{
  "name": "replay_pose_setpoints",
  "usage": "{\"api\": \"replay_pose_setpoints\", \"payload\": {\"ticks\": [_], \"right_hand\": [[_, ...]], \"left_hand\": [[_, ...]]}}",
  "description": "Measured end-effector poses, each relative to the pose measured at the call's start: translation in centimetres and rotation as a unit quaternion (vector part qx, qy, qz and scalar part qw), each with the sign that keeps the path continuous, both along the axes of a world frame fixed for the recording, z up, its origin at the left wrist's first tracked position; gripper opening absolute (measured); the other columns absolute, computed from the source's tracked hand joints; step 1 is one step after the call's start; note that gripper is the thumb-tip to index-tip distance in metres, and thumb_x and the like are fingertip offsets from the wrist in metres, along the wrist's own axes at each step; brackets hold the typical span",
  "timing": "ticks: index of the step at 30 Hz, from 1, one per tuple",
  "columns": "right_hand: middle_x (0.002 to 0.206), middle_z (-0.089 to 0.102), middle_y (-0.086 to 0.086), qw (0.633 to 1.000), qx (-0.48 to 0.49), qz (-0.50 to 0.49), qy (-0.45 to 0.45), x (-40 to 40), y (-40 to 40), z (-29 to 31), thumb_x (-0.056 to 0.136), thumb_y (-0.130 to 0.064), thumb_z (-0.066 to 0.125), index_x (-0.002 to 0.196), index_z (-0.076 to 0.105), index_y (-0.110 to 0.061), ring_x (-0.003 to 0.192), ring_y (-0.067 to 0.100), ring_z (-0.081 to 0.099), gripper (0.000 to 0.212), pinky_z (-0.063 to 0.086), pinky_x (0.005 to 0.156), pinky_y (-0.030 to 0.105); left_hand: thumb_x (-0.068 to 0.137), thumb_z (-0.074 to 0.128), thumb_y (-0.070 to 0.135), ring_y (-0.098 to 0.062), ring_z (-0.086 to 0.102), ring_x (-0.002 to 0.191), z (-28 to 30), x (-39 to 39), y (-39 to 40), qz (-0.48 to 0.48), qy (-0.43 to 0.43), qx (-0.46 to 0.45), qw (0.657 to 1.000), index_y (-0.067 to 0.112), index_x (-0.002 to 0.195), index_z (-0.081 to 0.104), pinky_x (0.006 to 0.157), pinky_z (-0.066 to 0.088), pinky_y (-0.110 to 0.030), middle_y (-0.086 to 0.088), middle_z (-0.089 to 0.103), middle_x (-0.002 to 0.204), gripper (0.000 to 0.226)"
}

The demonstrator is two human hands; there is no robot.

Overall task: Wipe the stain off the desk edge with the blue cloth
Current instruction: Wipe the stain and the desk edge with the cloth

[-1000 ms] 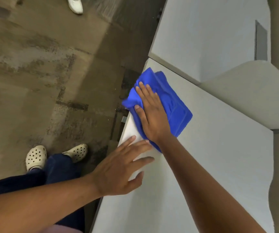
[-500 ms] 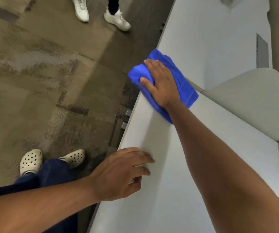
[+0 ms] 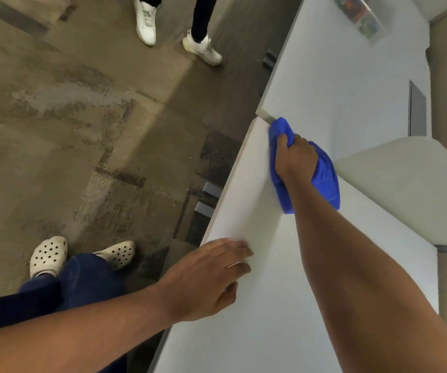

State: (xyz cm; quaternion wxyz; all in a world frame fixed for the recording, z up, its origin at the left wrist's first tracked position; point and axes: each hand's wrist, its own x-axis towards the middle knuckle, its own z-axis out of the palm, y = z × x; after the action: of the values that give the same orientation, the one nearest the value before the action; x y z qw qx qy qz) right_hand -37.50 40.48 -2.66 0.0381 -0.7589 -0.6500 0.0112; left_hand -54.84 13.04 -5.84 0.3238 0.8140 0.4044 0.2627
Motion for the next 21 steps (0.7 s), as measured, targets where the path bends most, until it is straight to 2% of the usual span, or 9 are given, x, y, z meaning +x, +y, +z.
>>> {"api": "replay_pose_setpoints", "payload": {"ticks": [2,4,7,9,11,13,16,18,21], "right_hand": [[0.119,0.071,0.016,0.999,-0.016,-0.03,-0.04,-2.8,0.8,-0.2,0.109,-0.048,0.025,0.116,0.065,-0.007,0.116,0.038,0.062,0.058,0.044,0.11,0.05],[0.116,0.073,0.015,0.999,-0.006,-0.009,-0.047,-5.4,1.4,-0.7,0.11,-0.045,0.025,0.114,0.066,-0.008,0.11,0.036,0.065,0.056,0.046,0.106,0.05],[0.113,0.074,0.013,0.998,0.029,0.047,-0.012,-7.9,1.7,-1.5,0.11,-0.039,0.034,0.116,0.066,-0.009,0.105,0.033,0.067,0.045,0.05,0.1,0.048],[0.119,0.073,0.011,0.995,0.028,0.082,0.046,-7.8,1.0,-1.5,0.11,-0.038,0.038,0.123,0.065,-0.012,0.112,0.032,0.068,0.04,0.051,0.106,0.047],[0.147,0.062,0.008,0.984,0.003,0.144,0.105,-6.3,-0.9,-1.3,0.111,-0.038,0.039,0.145,0.056,-0.014,0.139,0.03,0.056,0.044,0.039,0.122,0.047],[0.172,0.033,0.003,0.973,-0.034,0.197,0.116,-4.1,-4.4,-1.2,0.114,-0.038,0.034,0.164,0.033,-0.017,0.161,0.022,0.026,0.054,0.016,0.134,0.041],[0.177,0.019,-0.005,0.969,-0.052,0.213,0.116,-1.5,-11.0,-1.7,0.113,-0.047,0.025,0.168,0.019,-0.023,0.165,0.014,0.01,0.06,0.005,0.135,0.034],[0.177,0.017,-0.011,0.966,-0.067,0.227,0.102,-0.4,-13.9,-2.1,0.112,-0.054,0.019,0.168,0.016,-0.028,0.164,0.009,0.007,0.062,0.004,0.134,0.033],[0.176,0.017,-0.013,0.962,-0.072,0.247,0.087,0.4,-13.7,-2.2,0.111,-0.056,0.019,0.168,0.016,-0.03,0.164,0.008,0.008,0.063,0.006,0.134,0.034]], "left_hand": [[0.103,0.054,0.035,-0.012,0.047,0.148,0.1,0.0,0.0,0.006,0.001,-0.001,1.0,0.029,0.132,0.072,0.128,0.033,-0.034,0.007,0.058,0.152,0.034],[0.105,0.049,0.035,-0.011,0.047,0.148,0.2,0.0,-0.1,0.011,-0.005,-0.012,1.0,0.029,0.131,0.07,0.126,0.037,-0.038,0.008,0.059,0.151,0.034],[0.106,0.046,0.034,-0.012,0.047,0.149,0.3,0.1,0.1,0.006,-0.007,-0.023,1.0,0.026,0.133,0.069,0.126,0.036,-0.037,0.006,0.059,0.153,0.036],[0.105,0.049,0.033,-0.013,0.045,0.15,0.2,0.0,0.1,0.001,0.004,-0.018,1.0,0.026,0.135,0.068,0.127,0.035,-0.038,0.005,0.057,0.154,0.036],[0.104,0.051,0.032,-0.014,0.041,0.151,0.2,-0.1,0.1,-0.003,0.015,-0.011,1.0,0.026,0.137,0.067,0.129,0.031,-0.037,0.005,0.054,0.155,0.037],[0.104,0.048,0.032,-0.012,0.04,0.15,0.2,0.0,0.0,0.001,0.014,-0.005,1.0,0.025,0.138,0.066,0.131,0.025,-0.034,0.004,0.054,0.155,0.039],[0.103,0.048,0.028,-0.013,0.049,0.144,0.0,0.2,-0.4,0.016,0.002,-0.006,1.0,0.022,0.133,0.069,0.13,0.026,-0.033,0.003,0.061,0.148,0.037],[0.1,0.054,0.029,-0.014,0.055,0.139,-0.2,0.3,-0.5,0.022,-0.007,-0.008,1.0,0.024,0.126,0.074,0.128,0.032,-0.034,0.003,0.065,0.143,0.034],[0.097,0.059,0.033,-0.012,0.058,0.135,-0.2,0.3,-0.3,0.018,-0.016,-0.024,0.999,0.028,0.123,0.076,0.123,0.04,-0.034,0.007,0.068,0.139,0.031]]}}
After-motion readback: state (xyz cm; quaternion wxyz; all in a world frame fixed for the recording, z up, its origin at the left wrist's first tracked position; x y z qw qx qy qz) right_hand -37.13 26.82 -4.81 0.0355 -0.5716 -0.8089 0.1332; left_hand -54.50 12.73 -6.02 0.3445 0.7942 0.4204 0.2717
